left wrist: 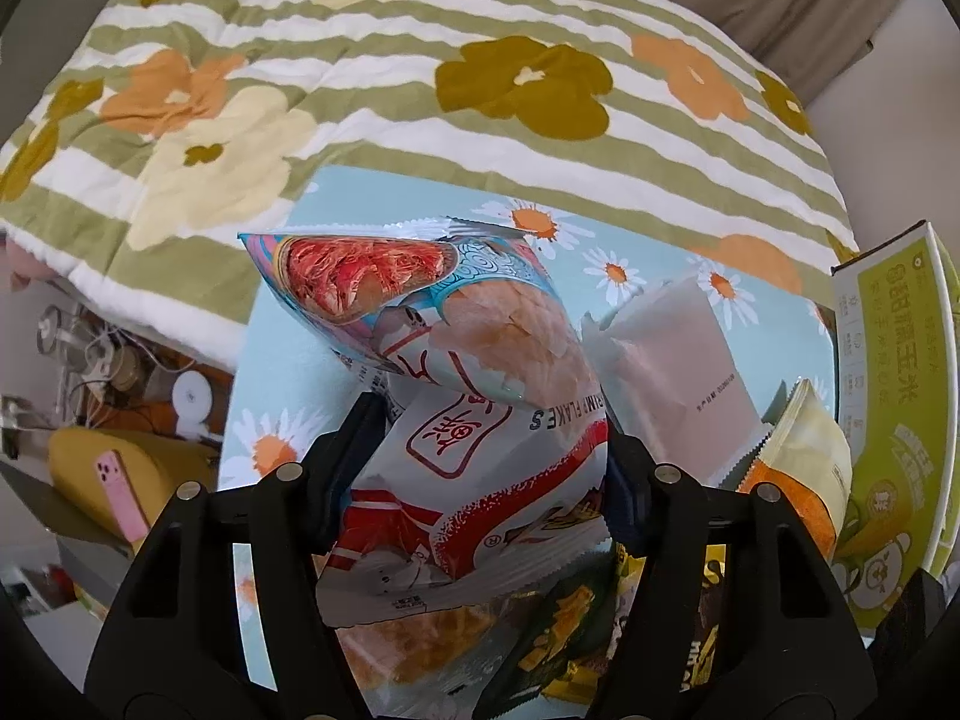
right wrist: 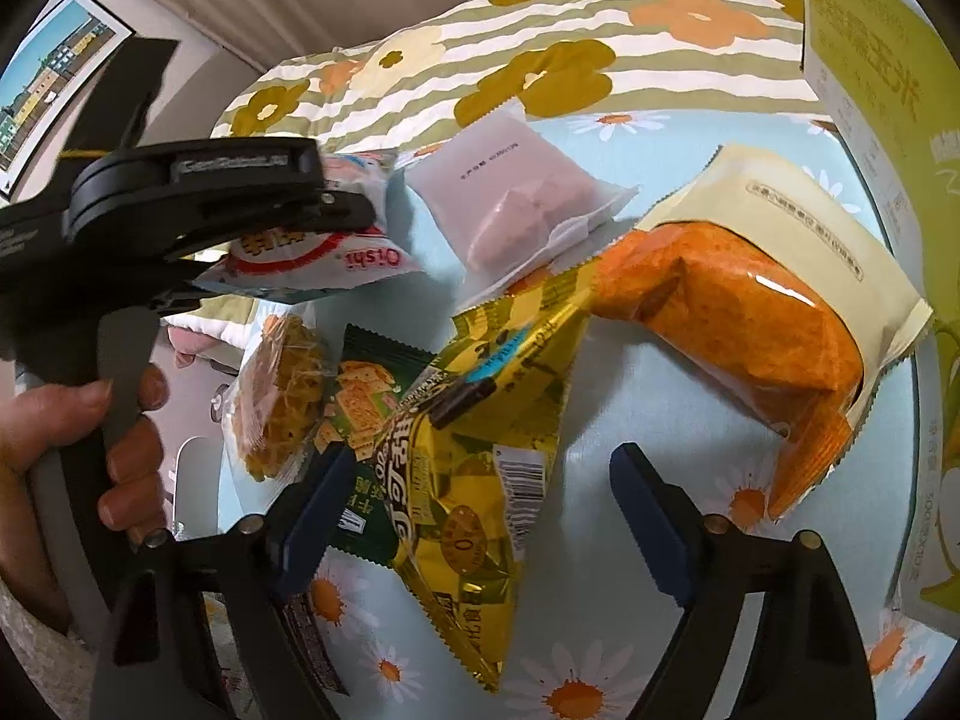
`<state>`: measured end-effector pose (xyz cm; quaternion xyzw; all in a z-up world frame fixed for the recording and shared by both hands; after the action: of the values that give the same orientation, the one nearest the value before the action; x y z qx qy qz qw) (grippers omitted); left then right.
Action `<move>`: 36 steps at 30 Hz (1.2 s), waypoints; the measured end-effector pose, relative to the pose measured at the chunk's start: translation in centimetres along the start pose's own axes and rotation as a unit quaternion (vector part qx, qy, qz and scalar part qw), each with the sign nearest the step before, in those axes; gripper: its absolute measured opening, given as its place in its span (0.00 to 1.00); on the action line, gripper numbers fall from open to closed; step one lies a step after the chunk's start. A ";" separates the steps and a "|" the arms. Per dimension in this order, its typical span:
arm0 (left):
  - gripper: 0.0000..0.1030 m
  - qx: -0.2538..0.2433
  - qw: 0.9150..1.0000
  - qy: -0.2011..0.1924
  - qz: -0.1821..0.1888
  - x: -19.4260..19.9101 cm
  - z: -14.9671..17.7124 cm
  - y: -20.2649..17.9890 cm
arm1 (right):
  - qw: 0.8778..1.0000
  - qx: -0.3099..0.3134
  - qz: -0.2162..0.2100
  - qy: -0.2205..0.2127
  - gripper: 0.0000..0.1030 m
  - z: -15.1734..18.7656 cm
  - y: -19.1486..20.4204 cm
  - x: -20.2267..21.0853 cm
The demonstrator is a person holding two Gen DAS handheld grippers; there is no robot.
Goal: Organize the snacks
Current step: 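Grasp a white-red chip bag with the left gripper while the right gripper grasps a gold bag, then carry both bags over the cardboard box and open both grippers to drop them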
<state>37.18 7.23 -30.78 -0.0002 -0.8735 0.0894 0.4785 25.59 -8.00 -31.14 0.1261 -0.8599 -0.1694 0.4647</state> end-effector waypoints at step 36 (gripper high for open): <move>0.60 -0.029 0.987 -0.133 0.083 19.0 -2.5 -1.9 | 0.984 0.011 -0.025 -0.177 0.50 -5.7 3.9 17.1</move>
<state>29.08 7.39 -13.31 -0.0745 -0.9287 0.1027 0.3484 20.96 -11.85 -13.74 0.1204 -0.9271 -0.1910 0.2992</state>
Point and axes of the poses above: each gripper's, at about its wrist camera, not at the fingertips, and x roughly against the way its jaws point, y to its left, z to its underside, the point moved 3 cm from there along -x, roughly the way its jaws point, and after that the axes turned 15 degrees about -y, right-handed, at the moved point
